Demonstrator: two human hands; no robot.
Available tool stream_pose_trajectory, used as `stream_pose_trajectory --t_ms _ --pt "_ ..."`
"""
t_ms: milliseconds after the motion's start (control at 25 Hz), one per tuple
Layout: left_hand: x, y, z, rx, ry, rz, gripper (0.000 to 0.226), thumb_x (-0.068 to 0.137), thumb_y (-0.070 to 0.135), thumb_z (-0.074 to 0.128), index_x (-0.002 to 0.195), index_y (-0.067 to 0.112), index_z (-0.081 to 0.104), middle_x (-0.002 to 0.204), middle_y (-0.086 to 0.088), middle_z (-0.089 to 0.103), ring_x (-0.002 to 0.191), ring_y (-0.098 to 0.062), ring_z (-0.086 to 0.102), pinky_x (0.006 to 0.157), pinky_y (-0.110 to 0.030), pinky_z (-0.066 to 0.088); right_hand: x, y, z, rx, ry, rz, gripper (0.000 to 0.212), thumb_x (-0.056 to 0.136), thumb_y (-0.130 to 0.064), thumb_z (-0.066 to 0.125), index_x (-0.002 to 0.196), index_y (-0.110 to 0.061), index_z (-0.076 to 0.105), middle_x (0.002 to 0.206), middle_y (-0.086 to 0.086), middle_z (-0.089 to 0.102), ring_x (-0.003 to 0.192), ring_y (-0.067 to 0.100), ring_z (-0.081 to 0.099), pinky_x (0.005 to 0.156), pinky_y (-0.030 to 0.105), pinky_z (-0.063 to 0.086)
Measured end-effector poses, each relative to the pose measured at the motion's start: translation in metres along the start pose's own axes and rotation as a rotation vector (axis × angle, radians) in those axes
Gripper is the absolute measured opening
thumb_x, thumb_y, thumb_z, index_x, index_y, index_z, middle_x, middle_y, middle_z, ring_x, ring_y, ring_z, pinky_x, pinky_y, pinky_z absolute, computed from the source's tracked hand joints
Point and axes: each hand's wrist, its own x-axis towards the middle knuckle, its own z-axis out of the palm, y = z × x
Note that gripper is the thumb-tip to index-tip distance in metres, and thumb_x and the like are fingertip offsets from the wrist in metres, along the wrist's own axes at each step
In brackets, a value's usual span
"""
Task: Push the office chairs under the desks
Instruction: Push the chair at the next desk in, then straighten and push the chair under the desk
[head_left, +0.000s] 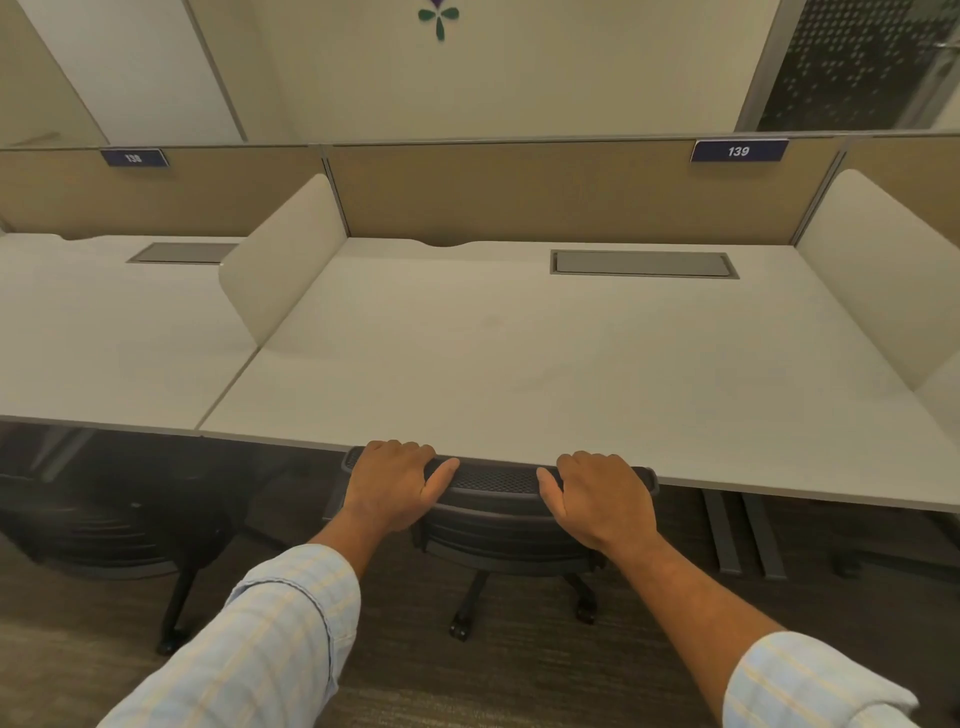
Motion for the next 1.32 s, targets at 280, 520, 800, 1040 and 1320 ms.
stream_pose_trajectory --t_ms 280,520,800,1040,1320 --pt "-0.011 0.005 0.007 -0.059 0.106 -0.057 0.076 0.106 0.066 0.017 0.11 0.017 0.074 0.108 -0.004 0.077 0.109 -0.028 0.067 0.102 -0.048 0.051 -0.001 0.001 0.006 0.036 0.115 -0.071 0.058 0.11 -0.059 0.03 0.103 -0.017 0.069 0.09 0.0 0.068 0.079 0.019 0.064 0.084 0.043 0.06" --pt "-0.021 0.002 0.009 -0.092 0.031 -0.043 0.089 0.105 0.074 0.008 0.156 0.014 0.05 0.161 -0.01 0.055 0.156 -0.033 0.04 0.129 -0.054 0.032 -0.003 -0.006 0.011 0.029 0.109 -0.009 0.072 0.111 -0.061 0.029 0.152 -0.007 0.053 0.153 0.015 0.061 0.141 0.033 0.058 0.124 0.054 0.042" --pt "-0.041 -0.029 0.004 -0.052 -0.035 0.069 0.095 0.102 0.079 0.004 0.168 0.016 0.031 0.176 -0.011 0.033 0.166 -0.032 0.018 0.136 -0.053 0.016 -0.009 -0.046 0.013 0.025 0.049 0.052 0.093 0.108 -0.073 0.007 0.166 -0.007 0.034 0.17 0.015 0.043 0.157 0.033 0.042 0.13 0.054 0.032" --pt "-0.081 -0.111 -0.003 -0.064 -0.049 0.116 0.094 0.103 0.08 0.003 0.173 0.017 0.01 0.182 -0.011 0.007 0.168 -0.029 -0.002 0.137 -0.048 -0.001 -0.002 -0.136 0.029 0.054 0.006 0.033 0.1 0.103 -0.082 0.002 0.174 -0.012 0.011 0.181 0.012 0.016 0.167 0.029 0.016 0.132 0.045 0.008" --pt "-0.152 -0.241 -0.003 -0.019 0.003 0.07 0.099 0.102 0.083 0.0 0.172 0.013 0.009 0.181 -0.013 0.001 0.167 -0.028 -0.009 0.136 -0.048 -0.008 0.016 -0.296 0.046 0.032 0.034 0.004 0.093 0.108 -0.077 0.015 0.173 -0.015 -0.008 0.182 0.009 -0.012 0.167 0.025 -0.014 0.134 0.047 -0.003"
